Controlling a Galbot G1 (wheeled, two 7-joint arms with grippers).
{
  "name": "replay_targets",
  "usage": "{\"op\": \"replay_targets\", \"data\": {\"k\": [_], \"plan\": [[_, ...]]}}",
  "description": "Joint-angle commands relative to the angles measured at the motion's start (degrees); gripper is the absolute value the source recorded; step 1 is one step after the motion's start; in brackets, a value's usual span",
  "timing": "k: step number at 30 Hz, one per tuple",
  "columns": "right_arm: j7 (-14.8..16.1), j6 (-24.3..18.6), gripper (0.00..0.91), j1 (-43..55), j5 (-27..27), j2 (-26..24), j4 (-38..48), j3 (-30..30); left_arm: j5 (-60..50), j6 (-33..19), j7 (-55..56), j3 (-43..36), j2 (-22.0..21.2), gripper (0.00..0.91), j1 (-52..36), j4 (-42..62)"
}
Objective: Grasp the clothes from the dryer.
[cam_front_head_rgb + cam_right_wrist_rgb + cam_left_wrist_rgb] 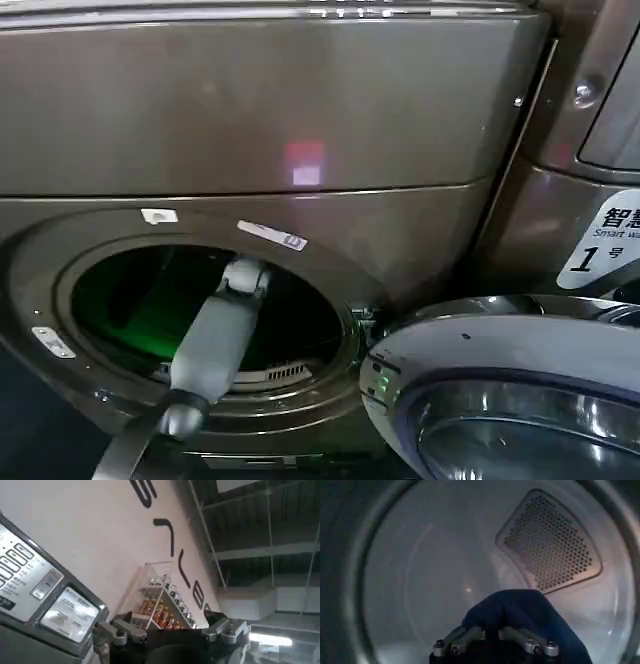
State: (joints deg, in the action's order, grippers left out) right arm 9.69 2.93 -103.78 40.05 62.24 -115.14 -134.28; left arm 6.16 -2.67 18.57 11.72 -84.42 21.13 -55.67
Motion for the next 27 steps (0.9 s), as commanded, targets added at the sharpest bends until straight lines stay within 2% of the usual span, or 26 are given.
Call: {"op": "replay_targets", "data": {"k": [1,27], "plan": [[-1.7,-0.2,0.907,-0.3,-0.3,-0.3,0.6,-0.6,-0.2,-0.1,4.5,1.0,-0.1,0.000,2.2,-1.9],[-0.6,0.0,0.907,-0.7,0.0,-0.4,0.6,-2.7,-1.6,-0.6,4.2,0.7,-0.9,0.000,1.5,-0.6]]}}
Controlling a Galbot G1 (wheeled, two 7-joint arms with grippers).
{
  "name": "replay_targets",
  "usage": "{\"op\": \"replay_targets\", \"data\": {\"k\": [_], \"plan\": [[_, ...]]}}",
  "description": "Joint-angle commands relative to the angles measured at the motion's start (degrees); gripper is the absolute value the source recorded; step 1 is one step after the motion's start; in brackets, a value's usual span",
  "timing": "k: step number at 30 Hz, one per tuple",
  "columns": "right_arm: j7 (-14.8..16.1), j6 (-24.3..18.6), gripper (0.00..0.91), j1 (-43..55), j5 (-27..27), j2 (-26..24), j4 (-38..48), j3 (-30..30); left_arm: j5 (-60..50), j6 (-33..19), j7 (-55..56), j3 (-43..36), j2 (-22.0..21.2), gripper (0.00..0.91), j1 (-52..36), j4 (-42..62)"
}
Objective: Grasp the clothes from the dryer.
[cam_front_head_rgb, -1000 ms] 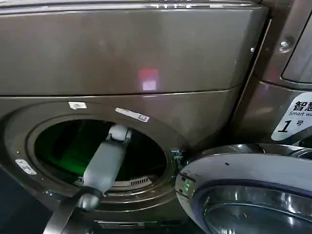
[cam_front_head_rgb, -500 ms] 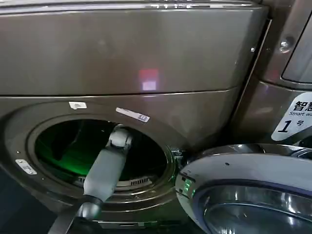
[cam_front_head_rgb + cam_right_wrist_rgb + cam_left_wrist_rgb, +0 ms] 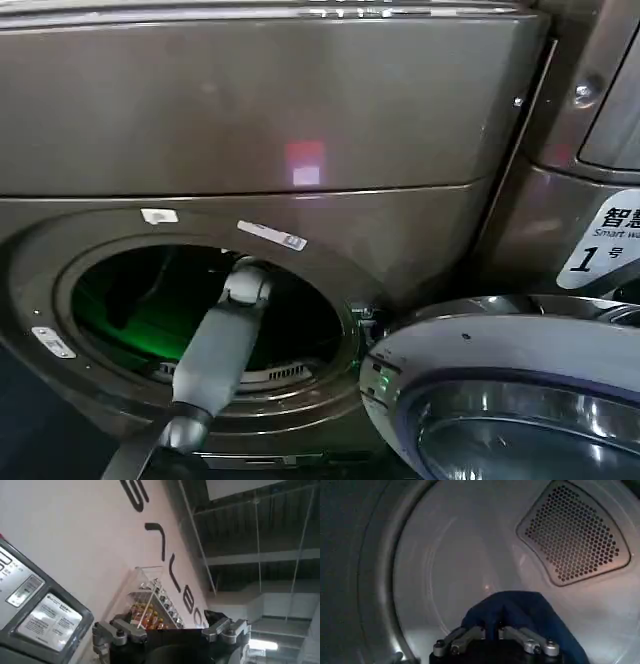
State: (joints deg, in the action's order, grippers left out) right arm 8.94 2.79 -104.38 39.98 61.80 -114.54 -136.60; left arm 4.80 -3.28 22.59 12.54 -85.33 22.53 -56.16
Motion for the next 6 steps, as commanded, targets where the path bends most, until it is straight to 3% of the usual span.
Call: {"op": "replay_targets", "data": {"k": [1,6], "plan": [[0.2,0.2,0.907,-0.1,0.1,0.1,0.0,-0.4,-0.2,0.0,0.2,-0.1,0.0,0.000,0.0,-0.1],[0.2,0.2,0.907,-0.1,0.2,0.0,0.0,-0.6,-0.3,0.0,0.2,-0.2,0.0,0.000,-0.4,-0.1]]}}
